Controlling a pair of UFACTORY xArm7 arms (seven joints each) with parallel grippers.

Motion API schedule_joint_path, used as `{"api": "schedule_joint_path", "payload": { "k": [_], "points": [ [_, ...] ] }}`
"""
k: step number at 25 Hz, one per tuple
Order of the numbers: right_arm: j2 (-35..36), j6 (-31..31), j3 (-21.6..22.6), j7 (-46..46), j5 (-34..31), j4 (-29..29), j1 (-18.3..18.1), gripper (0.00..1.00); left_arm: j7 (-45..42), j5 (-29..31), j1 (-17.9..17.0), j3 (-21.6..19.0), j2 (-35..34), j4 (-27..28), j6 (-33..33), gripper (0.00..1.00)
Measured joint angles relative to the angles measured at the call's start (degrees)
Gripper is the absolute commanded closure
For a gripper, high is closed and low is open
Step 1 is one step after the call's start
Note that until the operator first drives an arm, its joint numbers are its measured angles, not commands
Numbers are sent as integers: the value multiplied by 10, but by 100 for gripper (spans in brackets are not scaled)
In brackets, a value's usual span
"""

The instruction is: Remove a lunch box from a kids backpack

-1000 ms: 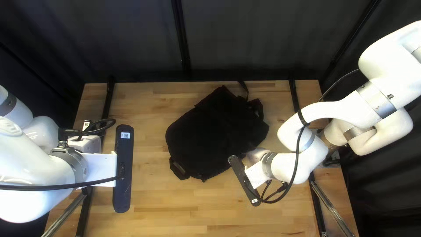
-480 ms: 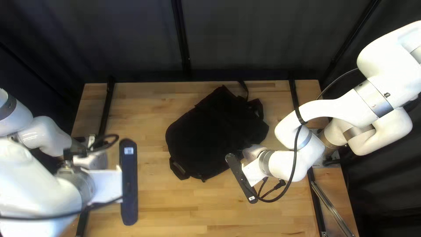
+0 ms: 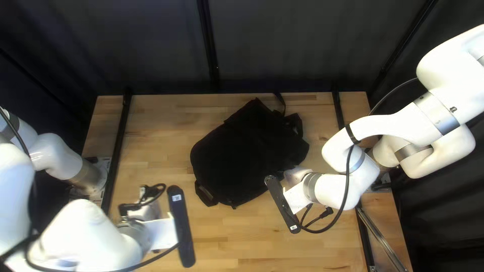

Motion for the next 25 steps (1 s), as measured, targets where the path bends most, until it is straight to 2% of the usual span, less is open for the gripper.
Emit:
{"api": "schedule_joint_path", "payload": {
  "k": [5, 9, 17, 25],
  "points": [
    [0, 1, 4, 7, 0, -3, 1, 0, 35, -24, 28, 7, -35, -22, -99, 0],
    [-5, 5, 3, 4, 5, -4, 3, 0, 97, -33, 36, 7, -15, -37, -109, 0],
    [-17, 2, 1, 5, 4, -15, 3, 0, 104, -36, 40, 7, -16, -40, -120, 0],
    [-27, 10, 3, 7, 19, -25, 11, 0, 167, 2, 79, 9, -149, -33, -303, 0]
  ]
}}
